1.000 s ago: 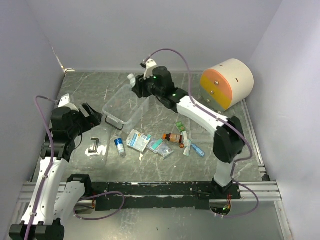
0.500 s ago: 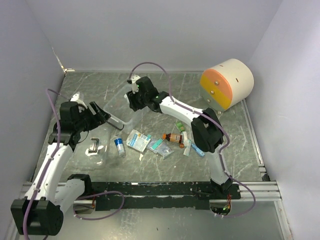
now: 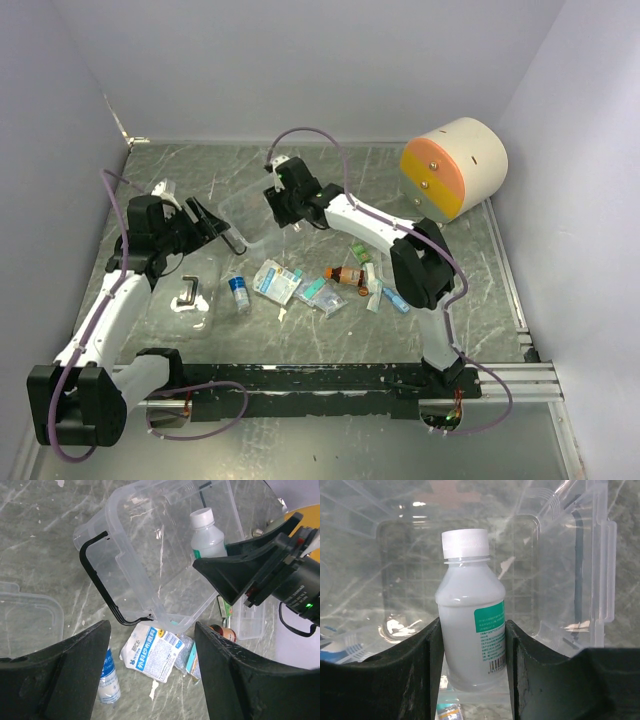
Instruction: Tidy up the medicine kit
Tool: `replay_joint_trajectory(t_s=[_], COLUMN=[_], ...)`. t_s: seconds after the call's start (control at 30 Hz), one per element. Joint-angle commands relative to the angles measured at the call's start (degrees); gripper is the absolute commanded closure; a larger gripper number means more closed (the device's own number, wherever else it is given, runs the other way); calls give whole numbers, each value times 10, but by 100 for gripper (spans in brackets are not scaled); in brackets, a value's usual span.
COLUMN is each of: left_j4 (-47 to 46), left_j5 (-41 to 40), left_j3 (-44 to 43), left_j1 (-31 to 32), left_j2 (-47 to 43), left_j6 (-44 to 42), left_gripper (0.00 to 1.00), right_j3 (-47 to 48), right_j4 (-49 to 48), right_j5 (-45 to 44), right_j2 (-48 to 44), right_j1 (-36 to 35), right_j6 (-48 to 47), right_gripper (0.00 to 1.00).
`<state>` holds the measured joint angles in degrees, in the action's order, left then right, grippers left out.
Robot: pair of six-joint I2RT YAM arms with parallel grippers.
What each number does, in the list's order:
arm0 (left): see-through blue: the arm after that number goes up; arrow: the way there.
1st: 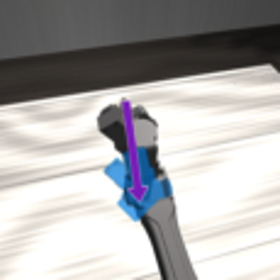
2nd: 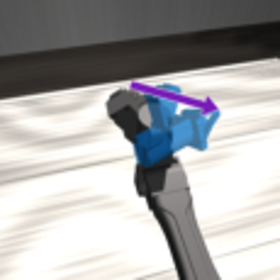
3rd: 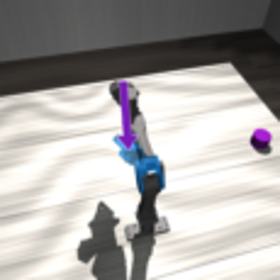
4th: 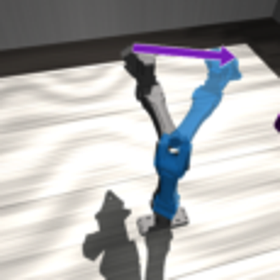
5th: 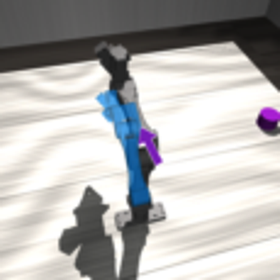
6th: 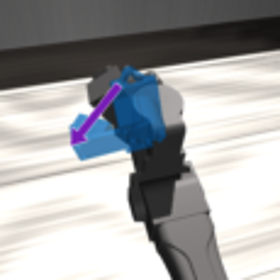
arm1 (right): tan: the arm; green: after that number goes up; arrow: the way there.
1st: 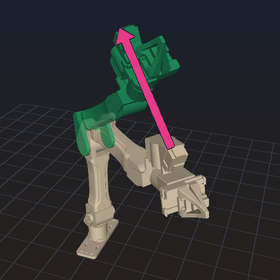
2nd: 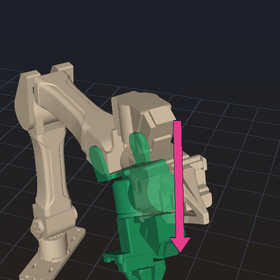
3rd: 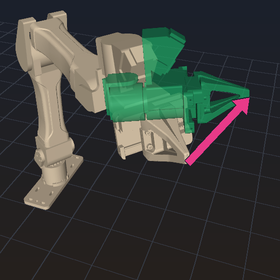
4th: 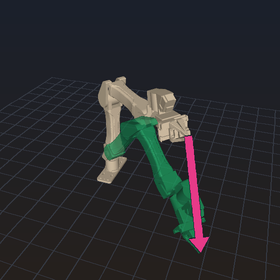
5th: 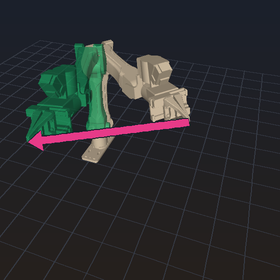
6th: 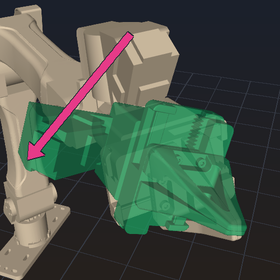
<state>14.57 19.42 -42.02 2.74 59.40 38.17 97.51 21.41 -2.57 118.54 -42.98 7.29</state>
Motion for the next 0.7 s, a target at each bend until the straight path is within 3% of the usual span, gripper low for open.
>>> replay_joint_trajectory(t_s=[0.0, 0.43, 0.67], left_j4=[-33, -32, -29], left_j5=[18, 9, 9], left_j3=[9, 14, 11], left_j1=[2, 4, 4], left_j2=[-6, -17, -22], left_j6=[8, -4, -10], left_gripper=[22, 23, 22], right_j3=[-17, 28, 126], right_j4=[25, 28, 103], right_j5=[-52, -129, -117], right_j2=[-25, 11, 71], right_j1=[1, 1, 4], right_j6=[6, 12, -21], right_gripper=[74, 73, 70])
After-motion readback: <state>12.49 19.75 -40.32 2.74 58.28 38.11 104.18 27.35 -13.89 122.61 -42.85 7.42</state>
